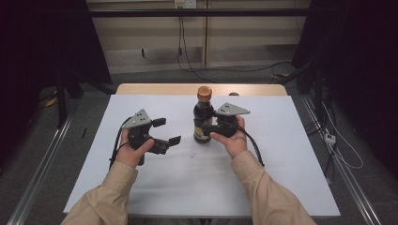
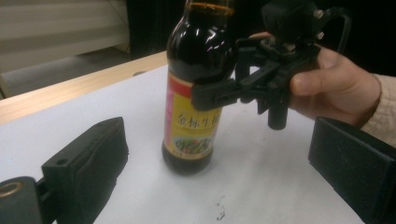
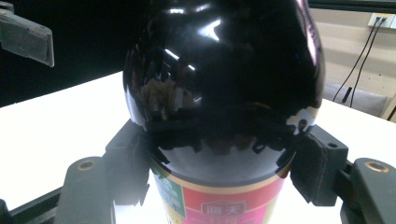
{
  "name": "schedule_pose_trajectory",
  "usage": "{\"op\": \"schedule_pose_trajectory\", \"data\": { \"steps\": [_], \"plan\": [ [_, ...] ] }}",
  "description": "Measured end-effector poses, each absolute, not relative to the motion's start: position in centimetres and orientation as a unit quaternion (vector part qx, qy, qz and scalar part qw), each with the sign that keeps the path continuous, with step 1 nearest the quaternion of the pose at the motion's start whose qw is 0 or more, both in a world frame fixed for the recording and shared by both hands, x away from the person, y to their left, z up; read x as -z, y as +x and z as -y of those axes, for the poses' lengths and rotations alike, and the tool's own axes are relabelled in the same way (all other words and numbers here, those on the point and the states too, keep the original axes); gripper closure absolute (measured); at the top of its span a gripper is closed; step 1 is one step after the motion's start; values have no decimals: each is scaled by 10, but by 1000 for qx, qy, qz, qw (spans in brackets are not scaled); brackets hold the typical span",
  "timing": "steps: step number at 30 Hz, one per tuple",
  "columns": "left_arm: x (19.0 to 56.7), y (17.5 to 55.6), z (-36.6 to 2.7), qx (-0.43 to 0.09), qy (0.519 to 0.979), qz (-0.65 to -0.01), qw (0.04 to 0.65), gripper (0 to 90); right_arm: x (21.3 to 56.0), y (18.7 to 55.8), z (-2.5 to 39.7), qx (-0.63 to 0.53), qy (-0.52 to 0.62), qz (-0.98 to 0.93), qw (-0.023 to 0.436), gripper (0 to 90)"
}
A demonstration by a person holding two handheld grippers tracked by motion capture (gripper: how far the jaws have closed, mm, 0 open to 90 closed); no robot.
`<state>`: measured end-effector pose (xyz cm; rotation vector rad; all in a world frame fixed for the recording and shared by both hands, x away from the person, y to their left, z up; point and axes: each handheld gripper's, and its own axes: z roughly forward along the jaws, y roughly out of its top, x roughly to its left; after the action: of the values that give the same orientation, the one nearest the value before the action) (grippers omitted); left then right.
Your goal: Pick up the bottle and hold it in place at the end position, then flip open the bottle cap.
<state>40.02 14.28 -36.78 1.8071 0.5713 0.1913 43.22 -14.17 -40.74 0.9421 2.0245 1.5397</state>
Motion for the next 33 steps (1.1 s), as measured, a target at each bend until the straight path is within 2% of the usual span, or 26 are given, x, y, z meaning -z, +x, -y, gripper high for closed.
{"op": "schedule_pose_trajectory", "data": {
  "steps": [26, 33],
  "plan": [
    [348, 420, -123, -101, 786, -234, 563, 42, 408, 432, 142, -555, 339, -730, 212, 304],
    [342, 428, -121, -103, 788, -231, 561, 121, 408, 432, 142, -555, 338, -729, 213, 303]
  ]
}}
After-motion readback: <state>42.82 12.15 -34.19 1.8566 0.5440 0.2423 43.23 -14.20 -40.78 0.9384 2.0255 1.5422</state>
